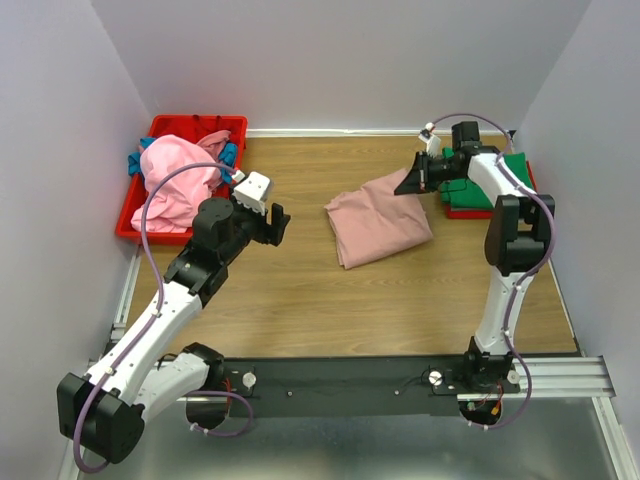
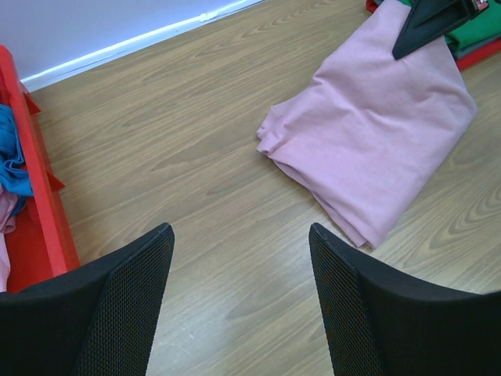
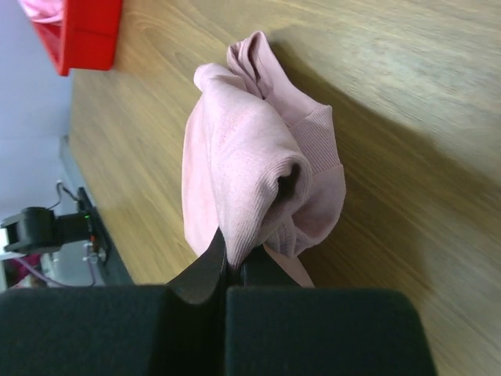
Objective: Fold and stack the t-shirts
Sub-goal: Neatly place the folded tshirt to the corner
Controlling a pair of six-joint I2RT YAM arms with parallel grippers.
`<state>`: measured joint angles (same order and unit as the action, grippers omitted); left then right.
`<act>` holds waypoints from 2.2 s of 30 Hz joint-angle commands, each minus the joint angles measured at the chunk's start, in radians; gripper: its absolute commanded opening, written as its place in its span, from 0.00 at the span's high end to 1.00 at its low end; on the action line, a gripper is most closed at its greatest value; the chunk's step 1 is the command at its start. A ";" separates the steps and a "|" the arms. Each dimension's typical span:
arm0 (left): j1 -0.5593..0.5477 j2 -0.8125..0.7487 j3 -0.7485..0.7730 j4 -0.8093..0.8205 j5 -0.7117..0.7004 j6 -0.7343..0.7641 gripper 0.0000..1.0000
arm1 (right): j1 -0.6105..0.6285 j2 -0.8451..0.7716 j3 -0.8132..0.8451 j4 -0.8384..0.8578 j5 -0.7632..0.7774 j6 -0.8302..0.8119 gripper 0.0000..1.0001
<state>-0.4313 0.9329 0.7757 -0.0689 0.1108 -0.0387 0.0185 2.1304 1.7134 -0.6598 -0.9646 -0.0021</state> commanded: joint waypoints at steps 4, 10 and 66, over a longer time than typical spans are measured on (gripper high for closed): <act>0.000 -0.023 -0.013 0.027 0.036 0.006 0.23 | -0.064 -0.084 0.098 -0.095 0.168 -0.061 1.00; -0.001 -0.023 -0.013 0.027 0.044 0.008 0.23 | -0.092 -0.098 0.176 -0.116 0.240 -0.067 1.00; -0.001 -0.009 -0.018 0.032 0.050 0.011 0.23 | -0.180 -0.276 0.443 -0.224 0.557 -0.226 1.00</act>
<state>-0.4313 0.9302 0.7708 -0.0532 0.1356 -0.0341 -0.1471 1.9057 2.1513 -0.8749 -0.4168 -0.2115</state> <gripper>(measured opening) 0.773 0.015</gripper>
